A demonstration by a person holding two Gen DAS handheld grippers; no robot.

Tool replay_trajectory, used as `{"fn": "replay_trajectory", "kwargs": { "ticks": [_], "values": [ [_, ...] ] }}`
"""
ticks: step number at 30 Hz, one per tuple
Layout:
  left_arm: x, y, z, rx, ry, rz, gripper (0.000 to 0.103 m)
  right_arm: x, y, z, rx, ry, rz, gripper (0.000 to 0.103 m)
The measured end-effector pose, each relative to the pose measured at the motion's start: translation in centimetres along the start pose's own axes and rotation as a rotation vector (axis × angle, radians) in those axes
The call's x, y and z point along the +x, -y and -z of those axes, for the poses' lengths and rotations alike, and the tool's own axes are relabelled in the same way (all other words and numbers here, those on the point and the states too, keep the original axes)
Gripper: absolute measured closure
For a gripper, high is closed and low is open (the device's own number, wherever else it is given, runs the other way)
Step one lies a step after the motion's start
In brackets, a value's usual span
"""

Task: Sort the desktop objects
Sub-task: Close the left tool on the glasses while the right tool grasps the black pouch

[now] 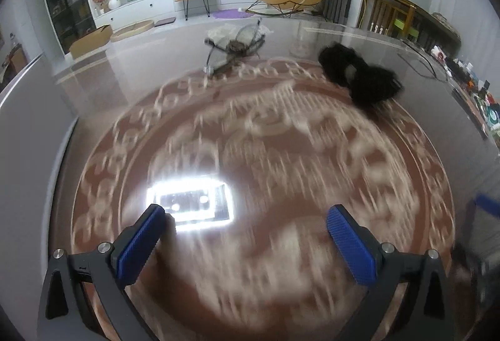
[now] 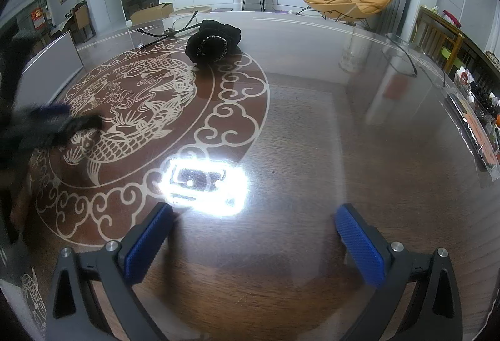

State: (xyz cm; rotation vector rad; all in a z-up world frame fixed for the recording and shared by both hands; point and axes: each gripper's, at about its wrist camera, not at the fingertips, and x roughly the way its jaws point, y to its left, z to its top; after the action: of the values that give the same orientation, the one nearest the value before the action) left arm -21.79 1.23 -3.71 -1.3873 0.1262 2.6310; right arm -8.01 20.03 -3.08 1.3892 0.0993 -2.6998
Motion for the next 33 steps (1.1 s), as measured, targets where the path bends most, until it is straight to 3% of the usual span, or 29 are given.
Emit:
{"fn": "replay_trajectory", "kwargs": {
  "ticks": [16,17,18,20,24,29,33],
  "values": [
    [9.6,-2.1,-14.4,0.02,-0.004,0.006,0.001,0.0,0.0,0.0,0.0,0.0,0.001,0.0],
    [9.6,-2.1,-14.8,0.019,0.018,0.004,0.018,0.0,0.0,0.0,0.0,0.0,0.0,0.0],
    [9.4,-2.0,-15.2,0.018,0.042,0.001,0.051,0.0,0.0,0.0,0.0,0.0,0.0,0.0],
    [9.3,-2.0,-15.6,0.008,0.045,-0.002,0.076,0.0,0.0,0.0,0.0,0.0,0.0,0.0],
    [8.1,-1.9,-13.8,0.001,0.061,-0.017,0.079,1.3,-0.7,-2.3,-0.081,-0.019,-0.071,0.0],
    [4.6,-2.3,-8.5,-0.04,0.063,-0.055,0.079,4.5,-0.5,-11.5,-0.021,0.044,-0.147,0.0],
    [1.6,-2.6,-3.9,-0.054,0.05,-0.057,0.079,9.1,-1.5,-17.1,-0.017,-0.021,-0.141,0.0]
  ]
}}
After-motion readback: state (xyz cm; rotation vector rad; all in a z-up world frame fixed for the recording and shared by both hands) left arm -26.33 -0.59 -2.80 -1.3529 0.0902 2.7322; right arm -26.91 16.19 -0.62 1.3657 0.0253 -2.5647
